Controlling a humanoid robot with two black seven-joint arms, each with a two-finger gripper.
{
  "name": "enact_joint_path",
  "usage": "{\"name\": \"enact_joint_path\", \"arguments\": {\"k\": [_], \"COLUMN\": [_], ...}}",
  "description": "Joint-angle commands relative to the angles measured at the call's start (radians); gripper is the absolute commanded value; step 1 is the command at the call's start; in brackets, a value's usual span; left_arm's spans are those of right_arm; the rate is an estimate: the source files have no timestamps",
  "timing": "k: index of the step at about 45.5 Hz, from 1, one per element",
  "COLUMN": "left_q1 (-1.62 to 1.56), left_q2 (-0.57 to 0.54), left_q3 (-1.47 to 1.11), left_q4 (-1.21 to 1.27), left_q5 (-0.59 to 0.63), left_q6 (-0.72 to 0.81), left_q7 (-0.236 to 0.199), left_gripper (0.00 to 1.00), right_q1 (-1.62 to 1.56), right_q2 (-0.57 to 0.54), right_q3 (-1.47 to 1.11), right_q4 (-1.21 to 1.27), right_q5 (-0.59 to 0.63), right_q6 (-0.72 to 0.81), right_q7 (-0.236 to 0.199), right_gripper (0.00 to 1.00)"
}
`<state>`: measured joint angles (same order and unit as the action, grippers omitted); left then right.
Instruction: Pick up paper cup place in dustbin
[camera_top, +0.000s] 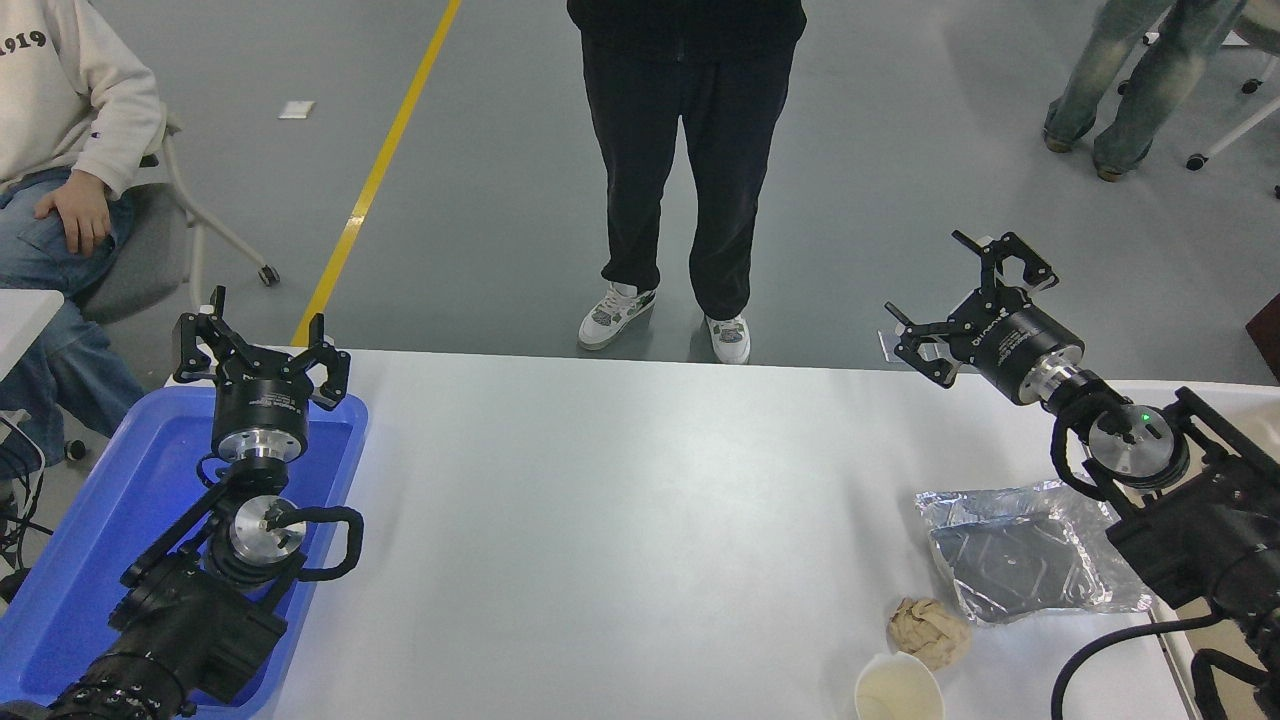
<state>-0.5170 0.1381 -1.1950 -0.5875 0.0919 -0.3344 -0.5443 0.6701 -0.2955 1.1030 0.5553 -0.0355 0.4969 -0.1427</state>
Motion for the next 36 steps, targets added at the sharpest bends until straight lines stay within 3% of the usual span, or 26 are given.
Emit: {"name": "enact_joint_path", "arguments": {"k": [1,19,27,36], "left_q1": [0.000,-0.002,-0.002,-0.002], "left_q2": [0.000,0.006,0.006,0.006], "left_q3": [0.000,0.011,0.011,0.011], "left_q4": [0.000,0.000,0.000,0.000], "left_q5": [0.000,-0.001,-0.001,-0.001], "left_q6": [0.000,0.000,0.000,0.000], "left_q7": [-0.002,-0.005,-0.005,-0.005], "left_gripper": [0.99,0.99,0.99,0.99], "right_q1": [0.002,0.002,0.017,0.020], "right_q2": [-0.001,-0.036,-0.096,-0.227], "right_q3": [0.000,-0.023,-0.081,-0.158], "right_q4": [0.000,0.028,0.049,0.205], "right_q5": [0.000,-0.007,-0.007,-0.009], "right_q6": [0.000,-0.003,-0.003,-0.011], "right_q7": [0.000,-0.005,-0.009,-0.046], "right_gripper": [1.00,1.00,1.00,1.00]}}
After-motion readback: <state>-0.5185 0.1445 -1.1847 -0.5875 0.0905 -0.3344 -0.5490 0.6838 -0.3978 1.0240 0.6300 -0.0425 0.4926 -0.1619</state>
